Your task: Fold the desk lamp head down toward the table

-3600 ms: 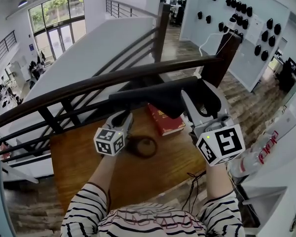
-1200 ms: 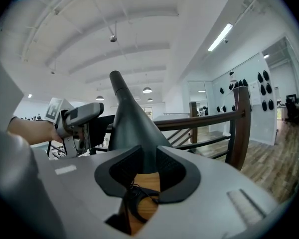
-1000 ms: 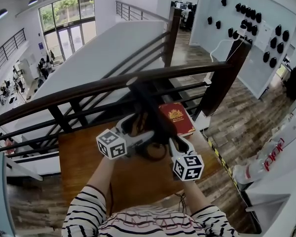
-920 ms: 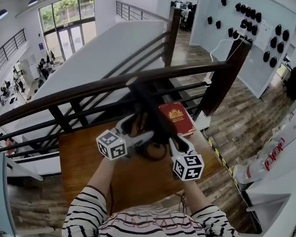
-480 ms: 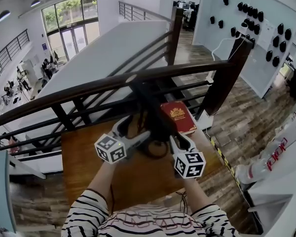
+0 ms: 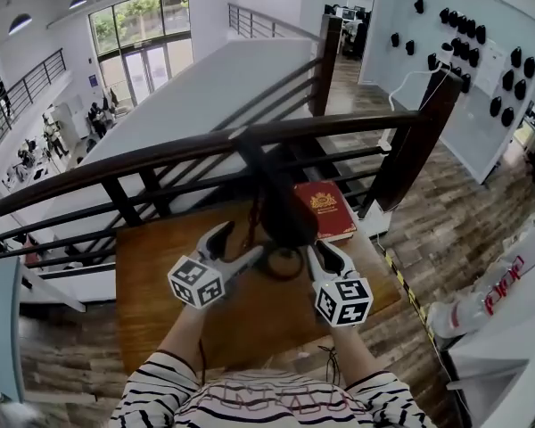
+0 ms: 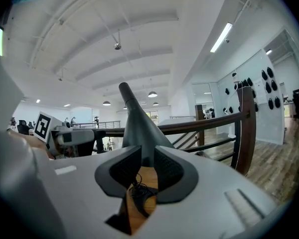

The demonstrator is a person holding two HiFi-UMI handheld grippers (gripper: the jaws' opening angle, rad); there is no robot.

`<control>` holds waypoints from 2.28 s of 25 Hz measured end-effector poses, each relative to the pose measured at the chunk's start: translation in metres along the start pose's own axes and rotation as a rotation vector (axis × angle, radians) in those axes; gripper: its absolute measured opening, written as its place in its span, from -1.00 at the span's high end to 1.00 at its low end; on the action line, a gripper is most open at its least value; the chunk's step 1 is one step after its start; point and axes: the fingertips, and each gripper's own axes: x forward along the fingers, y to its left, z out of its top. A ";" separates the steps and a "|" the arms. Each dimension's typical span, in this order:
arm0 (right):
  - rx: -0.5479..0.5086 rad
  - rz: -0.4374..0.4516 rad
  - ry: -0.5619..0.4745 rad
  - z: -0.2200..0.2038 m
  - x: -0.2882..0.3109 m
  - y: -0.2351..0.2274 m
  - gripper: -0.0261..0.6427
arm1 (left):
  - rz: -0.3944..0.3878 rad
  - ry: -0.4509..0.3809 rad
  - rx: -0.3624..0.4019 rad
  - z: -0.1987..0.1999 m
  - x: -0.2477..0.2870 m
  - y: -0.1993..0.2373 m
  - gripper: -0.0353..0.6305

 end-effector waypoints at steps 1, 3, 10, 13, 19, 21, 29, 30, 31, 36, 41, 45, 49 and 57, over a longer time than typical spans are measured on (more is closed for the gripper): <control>-0.002 0.006 0.004 -0.002 -0.004 0.001 0.69 | 0.006 0.003 0.005 -0.002 -0.003 -0.005 -0.27; 0.000 0.017 0.018 -0.008 -0.013 0.002 0.71 | 0.015 0.004 0.012 -0.005 -0.010 -0.016 -0.18; 0.019 0.050 0.048 -0.029 -0.044 0.007 0.90 | 0.090 0.021 0.038 -0.026 -0.033 -0.043 0.26; 0.026 0.057 0.052 -0.034 -0.055 0.007 0.92 | 0.131 0.022 0.045 -0.034 -0.041 -0.051 0.37; 0.059 0.082 0.052 -0.049 -0.077 0.014 0.92 | 0.146 0.029 0.016 -0.053 -0.054 -0.076 0.48; 0.068 0.092 0.055 -0.053 -0.084 0.020 0.92 | 0.150 0.034 0.010 -0.056 -0.062 -0.084 0.55; 0.112 0.116 0.067 -0.075 -0.115 0.041 0.92 | 0.177 0.040 0.016 -0.068 -0.096 -0.115 0.79; 0.115 0.115 0.068 -0.077 -0.120 0.042 0.92 | 0.181 0.043 0.022 -0.071 -0.099 -0.120 0.85; 0.119 0.114 0.069 -0.080 -0.125 0.043 0.92 | 0.183 0.045 0.026 -0.073 -0.102 -0.125 0.88; 0.139 0.112 0.073 -0.092 -0.143 0.048 0.92 | 0.176 0.043 -0.005 -0.085 -0.115 -0.143 0.88; 0.167 0.116 0.077 -0.105 -0.158 0.050 0.92 | 0.159 0.058 -0.041 -0.102 -0.125 -0.161 0.89; 0.169 0.127 0.087 -0.111 -0.159 0.058 0.92 | 0.162 0.059 -0.051 -0.106 -0.134 -0.162 0.89; 0.163 0.126 0.091 -0.114 -0.161 0.063 0.92 | 0.193 0.055 -0.045 -0.108 -0.140 -0.164 0.89; 0.147 0.117 0.102 -0.119 -0.167 0.064 0.92 | 0.232 0.061 -0.042 -0.113 -0.145 -0.169 0.89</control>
